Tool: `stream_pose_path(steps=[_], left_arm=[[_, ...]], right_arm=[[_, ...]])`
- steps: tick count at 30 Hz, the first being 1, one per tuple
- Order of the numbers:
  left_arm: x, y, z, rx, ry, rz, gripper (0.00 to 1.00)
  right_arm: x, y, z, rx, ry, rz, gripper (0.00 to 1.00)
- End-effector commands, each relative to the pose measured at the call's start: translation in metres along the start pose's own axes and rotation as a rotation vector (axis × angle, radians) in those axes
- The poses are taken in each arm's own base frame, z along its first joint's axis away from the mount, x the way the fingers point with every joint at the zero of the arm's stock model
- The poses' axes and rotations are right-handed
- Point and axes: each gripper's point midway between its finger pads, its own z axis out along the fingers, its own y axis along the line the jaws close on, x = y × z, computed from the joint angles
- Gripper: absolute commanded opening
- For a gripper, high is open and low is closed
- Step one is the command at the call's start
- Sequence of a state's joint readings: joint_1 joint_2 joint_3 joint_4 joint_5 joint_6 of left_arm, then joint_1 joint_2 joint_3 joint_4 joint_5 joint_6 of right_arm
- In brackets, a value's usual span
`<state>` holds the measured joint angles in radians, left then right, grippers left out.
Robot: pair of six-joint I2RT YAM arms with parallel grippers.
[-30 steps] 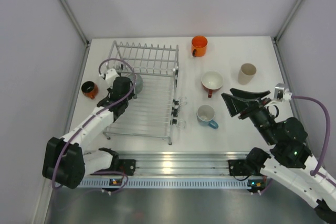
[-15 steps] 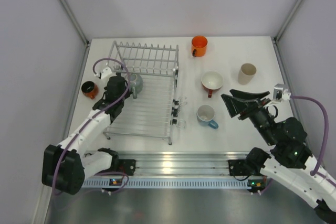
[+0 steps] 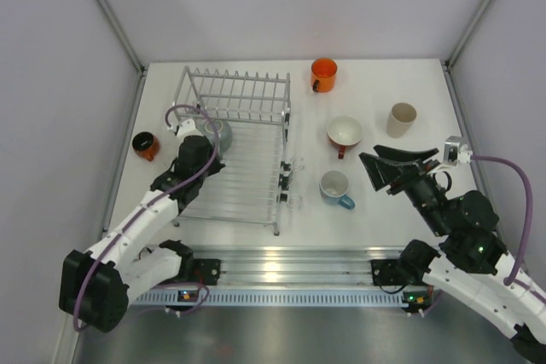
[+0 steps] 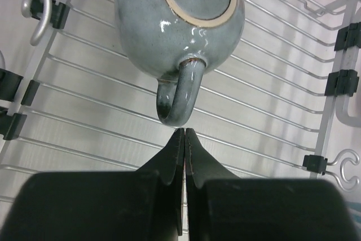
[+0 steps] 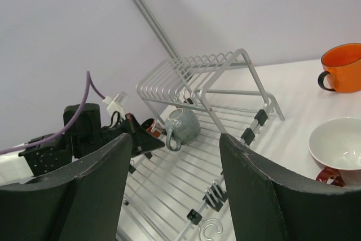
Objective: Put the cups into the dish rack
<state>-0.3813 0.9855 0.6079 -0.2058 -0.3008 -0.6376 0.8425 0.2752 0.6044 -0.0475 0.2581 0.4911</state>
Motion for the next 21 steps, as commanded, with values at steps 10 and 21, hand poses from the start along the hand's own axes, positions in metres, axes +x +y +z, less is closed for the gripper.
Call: stream_pose_path(steps=[10, 21], left_arm=[[0.019, 0.001, 0.009, -0.017, 0.074, 0.001, 0.00], [0.004, 0.007, 0.021, -0.079, 0.006, 0.002, 0.00]], right_arm=[[-0.023, 0.010, -0.004, -0.025, -0.055, 0.001, 0.64], [-0.020, 0.008, -0.005, -0.017, -0.051, -0.007, 0.64]])
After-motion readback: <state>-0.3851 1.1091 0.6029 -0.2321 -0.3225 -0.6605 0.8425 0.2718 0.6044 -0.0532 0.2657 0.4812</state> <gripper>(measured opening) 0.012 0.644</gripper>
